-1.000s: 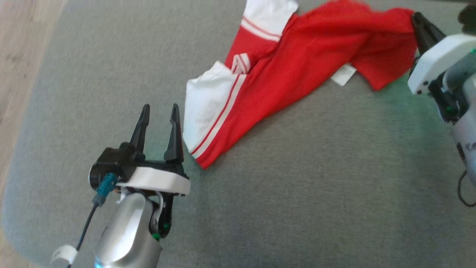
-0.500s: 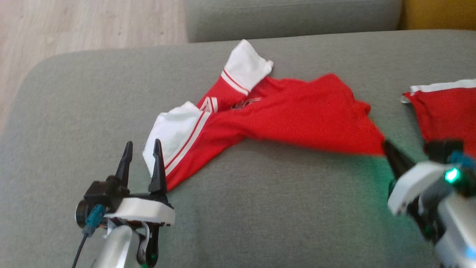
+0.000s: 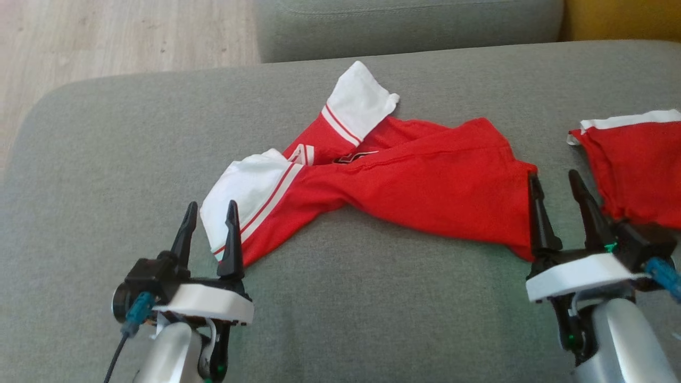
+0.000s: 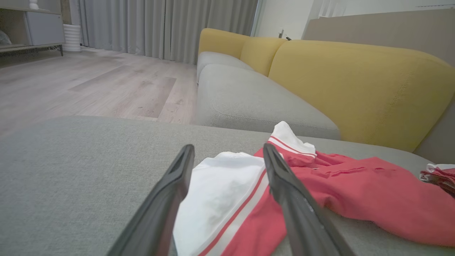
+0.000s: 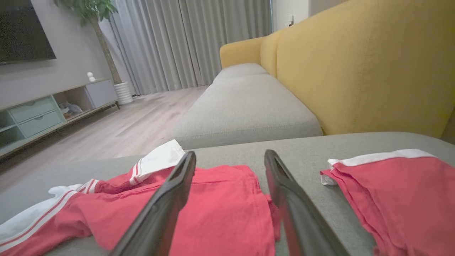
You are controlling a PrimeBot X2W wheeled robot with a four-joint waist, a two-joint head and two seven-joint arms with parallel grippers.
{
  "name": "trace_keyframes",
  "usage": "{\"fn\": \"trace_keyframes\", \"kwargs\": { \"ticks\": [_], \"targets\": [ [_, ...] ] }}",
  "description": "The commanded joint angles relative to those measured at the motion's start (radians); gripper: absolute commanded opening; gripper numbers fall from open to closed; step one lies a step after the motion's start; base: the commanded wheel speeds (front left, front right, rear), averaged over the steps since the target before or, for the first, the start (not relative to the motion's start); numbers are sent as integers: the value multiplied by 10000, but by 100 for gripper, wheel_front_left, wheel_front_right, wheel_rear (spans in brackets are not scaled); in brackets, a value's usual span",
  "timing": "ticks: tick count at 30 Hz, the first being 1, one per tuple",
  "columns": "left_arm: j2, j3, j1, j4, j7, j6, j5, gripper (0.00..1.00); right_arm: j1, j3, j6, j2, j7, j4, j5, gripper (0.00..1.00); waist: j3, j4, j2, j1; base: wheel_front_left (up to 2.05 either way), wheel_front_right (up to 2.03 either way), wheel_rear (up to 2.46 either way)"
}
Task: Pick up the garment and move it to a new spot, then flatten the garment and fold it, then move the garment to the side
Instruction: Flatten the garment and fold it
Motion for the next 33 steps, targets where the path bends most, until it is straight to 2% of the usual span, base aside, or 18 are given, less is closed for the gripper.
{"fn": "trace_keyframes", "kwargs": {
  "ticks": [1, 5, 9, 13, 18, 22, 27, 32, 33],
  "targets": [
    [121, 224, -453, -262, -93, -11, 90, 100, -132, 18, 65, 138, -355, -318, -176, 100, 60, 122, -1, -1, 0, 0, 0],
    [97, 153, -436, -255, -93, -19, 91, 100, 37, -189, 65, 378, -667, -155, -333, 100, 184, 283, -1, -1, 0, 0, 0],
    [71, 70, -555, -277, -93, -21, 87, 100, -463, -659, 65, 467, -739, 218, -664, 100, 661, 529, -1, -1, 0, 0, 0],
    [55, -13, -754, -266, -93, -43, 93, 100, -1661, -1253, 65, 476, 133, 962, -831, 100, 1158, 729, -1, -1, 0, 0, 0],
    [27, -216, -1015, -211, -93, -85, 69, 100, -3363, -1915, 65, 478, 1647, 2487, -1144, 100, 1661, 1022, -1, -1, 0, 0, 0],
    [12, -328, -1150, -148, -93, -89, 12, 100, -4131, -2391, 65, 462, 2286, 3453, -1303, 100, 1804, 1212, -1, -1, 0, 0, 0],
    [-2, -409, -1233, -96, -93, -65, -82, 100, -4820, -2823, 65, 342, 2603, 4513, -1700, 100, 1847, 1360, -1, -1, 0, 0, 0],
    [-7, -399, -1214, -65, -93, -16, -98, 100, -4998, -2682, 65, 350, 2499, 5117, -1543, 100, 1796, 1329, -1, -1, 0, 0, 0],
    [-8, -398, -1208, -58, -93, -5, -94, 100, -5017, -2611, 65, 356, 2479, 5211, -1447, 38, 1779, 1309, -1, -1, 0, 0, 0]
  ]
}}
